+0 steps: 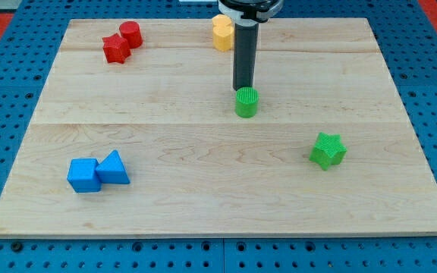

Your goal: Move green circle closer to the green star

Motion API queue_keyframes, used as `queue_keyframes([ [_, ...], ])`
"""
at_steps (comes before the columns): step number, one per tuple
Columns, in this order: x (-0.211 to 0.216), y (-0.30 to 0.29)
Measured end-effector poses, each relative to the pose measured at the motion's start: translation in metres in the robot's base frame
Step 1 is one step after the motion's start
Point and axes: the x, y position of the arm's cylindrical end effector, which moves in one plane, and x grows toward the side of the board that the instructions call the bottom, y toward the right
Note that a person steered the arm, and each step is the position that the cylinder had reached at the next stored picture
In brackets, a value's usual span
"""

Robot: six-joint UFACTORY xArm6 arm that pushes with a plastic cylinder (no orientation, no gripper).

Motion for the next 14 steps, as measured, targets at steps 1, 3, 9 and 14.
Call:
queue_keyframes([
  [1, 0.014, 0.000],
  [3, 0.024, -0.033],
  [9, 0.048, 0.022],
  [14, 0.052, 0.050],
])
